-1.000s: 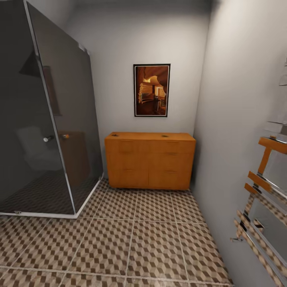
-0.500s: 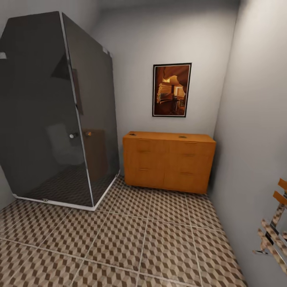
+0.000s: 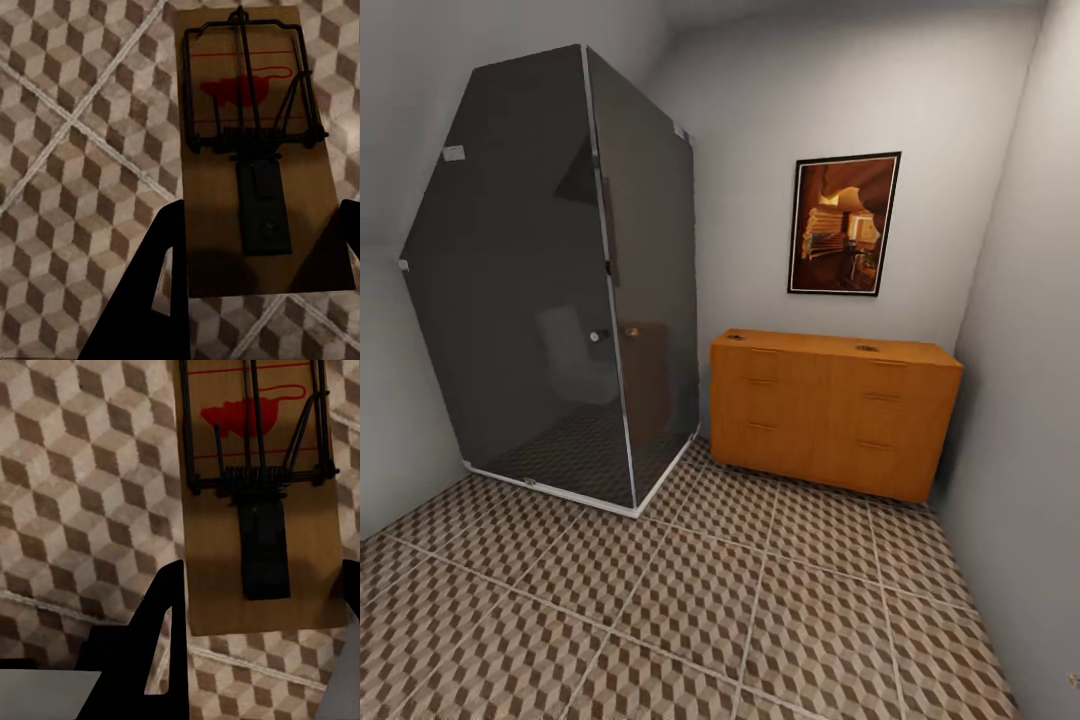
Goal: Take the four mousetraps from the cabinet in the bathroom and place them on the bathroom floor. Make sure all four end up on the same floor surface, and ensure that at least two of them are either under or directly next to the same bathroom sink.
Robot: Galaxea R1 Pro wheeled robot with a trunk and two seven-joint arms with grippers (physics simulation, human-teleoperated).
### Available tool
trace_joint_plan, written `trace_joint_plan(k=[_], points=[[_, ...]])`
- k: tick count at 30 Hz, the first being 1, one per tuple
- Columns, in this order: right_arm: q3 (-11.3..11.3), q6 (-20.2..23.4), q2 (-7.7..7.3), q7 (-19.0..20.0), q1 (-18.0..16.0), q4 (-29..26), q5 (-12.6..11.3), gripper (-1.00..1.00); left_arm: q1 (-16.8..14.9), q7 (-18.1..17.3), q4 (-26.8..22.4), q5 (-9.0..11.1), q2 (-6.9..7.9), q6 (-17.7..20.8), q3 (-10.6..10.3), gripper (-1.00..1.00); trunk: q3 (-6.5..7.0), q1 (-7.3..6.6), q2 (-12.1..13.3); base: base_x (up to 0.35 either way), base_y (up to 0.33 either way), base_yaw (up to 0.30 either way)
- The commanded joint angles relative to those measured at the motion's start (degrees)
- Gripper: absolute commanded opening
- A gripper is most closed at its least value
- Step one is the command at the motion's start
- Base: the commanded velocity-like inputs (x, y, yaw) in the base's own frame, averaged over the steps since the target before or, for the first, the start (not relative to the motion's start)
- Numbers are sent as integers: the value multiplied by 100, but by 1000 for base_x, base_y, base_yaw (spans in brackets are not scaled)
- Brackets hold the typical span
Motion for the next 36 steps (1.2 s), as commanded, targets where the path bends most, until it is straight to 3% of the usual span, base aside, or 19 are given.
trace_joint_plan(k=[1, 13, 36], points=[[52, 11, 2, -1, -5, 4, -70, -100, -5, 28, 5, 23, -5, -21, -25, -100, -6, -1, -3, 0, 0, 267], [49, 9, 10, -43, -5, 4, -70, -100, -5, 28, -3, 6, 94, -21, -43, -100, -1, -1, -3, 0, 0, 214], [53, 50, 75, -74, -5, 4, -69, -100, -5, 28, -3, 8, 103, -24, -47, -100, -1, -1, -3, 0, 0, 286]])
